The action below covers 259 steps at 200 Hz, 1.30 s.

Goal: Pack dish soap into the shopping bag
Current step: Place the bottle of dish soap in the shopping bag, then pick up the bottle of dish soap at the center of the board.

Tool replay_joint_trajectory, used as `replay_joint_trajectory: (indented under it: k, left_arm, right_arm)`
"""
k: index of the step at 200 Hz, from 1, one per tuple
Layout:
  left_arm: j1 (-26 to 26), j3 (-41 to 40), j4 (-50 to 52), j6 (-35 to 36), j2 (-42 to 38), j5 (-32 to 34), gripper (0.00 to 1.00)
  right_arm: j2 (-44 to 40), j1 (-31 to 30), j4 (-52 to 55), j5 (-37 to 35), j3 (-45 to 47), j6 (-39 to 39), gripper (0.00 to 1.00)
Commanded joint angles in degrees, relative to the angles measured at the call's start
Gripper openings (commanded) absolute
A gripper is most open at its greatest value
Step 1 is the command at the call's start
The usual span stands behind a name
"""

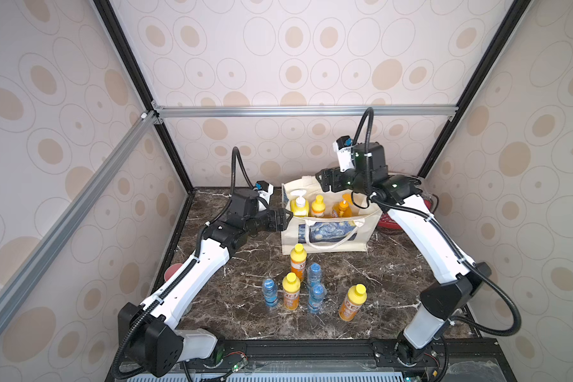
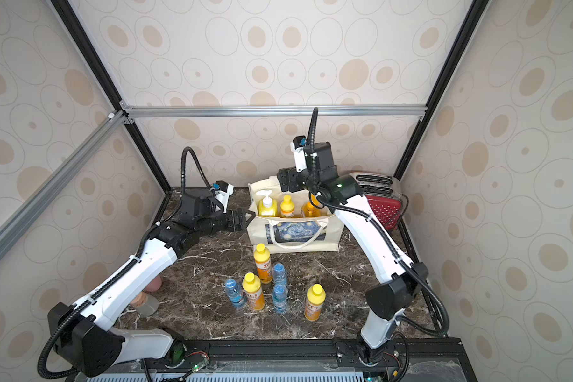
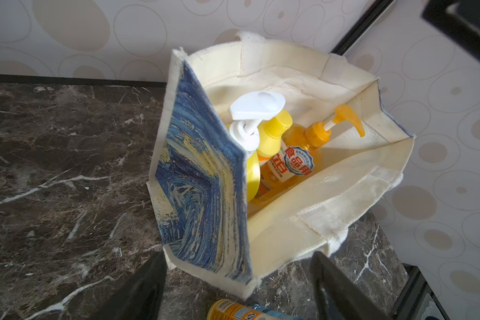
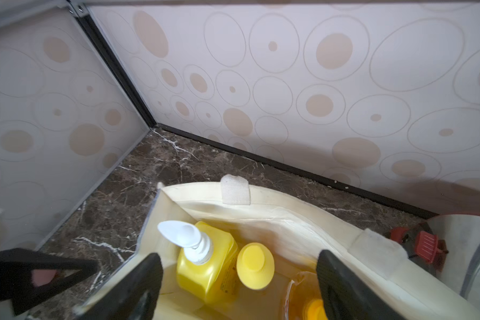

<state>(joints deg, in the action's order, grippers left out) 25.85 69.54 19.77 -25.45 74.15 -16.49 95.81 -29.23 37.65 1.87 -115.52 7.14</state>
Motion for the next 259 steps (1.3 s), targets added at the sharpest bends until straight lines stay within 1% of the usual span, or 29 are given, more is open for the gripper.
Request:
replay_joint_trajectory:
  k: [1, 13, 35, 49, 74, 99, 111, 125, 152, 191, 217, 238, 259]
  left_arm:
    - [0.50, -1.46, -0.21, 1.95, -3.69, 3.44, 0.86]
    - [0.45, -3.17, -0.66, 2.67, -5.56, 5.30, 0.89]
    - [0.49, -7.48, -2.32, 4.07, -9.83, 9.19, 0.93]
    - [0.51, -10.39, -3.41, 4.36, -12.82, 11.48, 0.95]
    - [0.51, -15.20, -5.09, 3.73, -18.04, 16.16, 0.98]
    - [0.50, -22.08, -8.68, 2.00, -22.64, 21.00, 0.99]
    - [0.52, -25.27, -10.34, 1.73, -23.95, 23.27, 0.99]
    - [0.48, -28.62, -12.42, 1.46, -24.66, 25.56, 0.99]
    - [0.47, -33.91, -17.69, 0.78, -24.43, 26.78, 0.99]
    - [0.45, -33.77, -18.34, 1.89, -24.16, 26.26, 0.99]
    - [0.50, -33.09, -17.90, 2.42, -23.03, 24.84, 0.99]
    - [0.49, -32.50, -16.22, 2.92, -23.35, 24.51, 0.99]
    - [0.39, -32.03, -13.22, 3.59, -24.55, 26.76, 0.99]
  right_arm:
    - [-4.80, 0.06, 8.56, 4.67, -1.43, -1.29, 0.89]
    - [-8.10, 0.05, 10.61, 6.73, 0.33, -1.12, 0.89]
    - [-15.50, 0.10, 13.32, 9.77, 6.39, -0.37, 0.89]
    - [-19.87, -0.02, 16.10, 10.56, 9.93, -0.23, 0.89]
    - [-26.75, -0.15, 24.01, 11.14, 14.84, -0.40, 0.87]
    - [-30.33, -0.53, 34.26, 11.54, 16.46, -0.72, 0.87]
    - [-32.03, -1.38, 37.47, 10.79, 18.37, -0.49, 0.88]
    - [-34.77, -2.04, 38.80, 9.53, 21.68, -0.03, 0.90]
    - [-38.94, -2.15, 38.71, 10.81, 27.84, 1.36, 0.92]
    - [-42.98, -2.35, 34.78, 12.23, 34.51, 3.11, 0.94]
    - [-43.57, -2.43, 32.38, 13.47, 37.43, 3.71, 0.94]
    - [-44.12, -2.53, 31.80, 13.00, 39.27, 3.68, 0.94]
    - [-44.60, -2.70, 32.31, 12.37, 40.21, 3.35, 0.94]
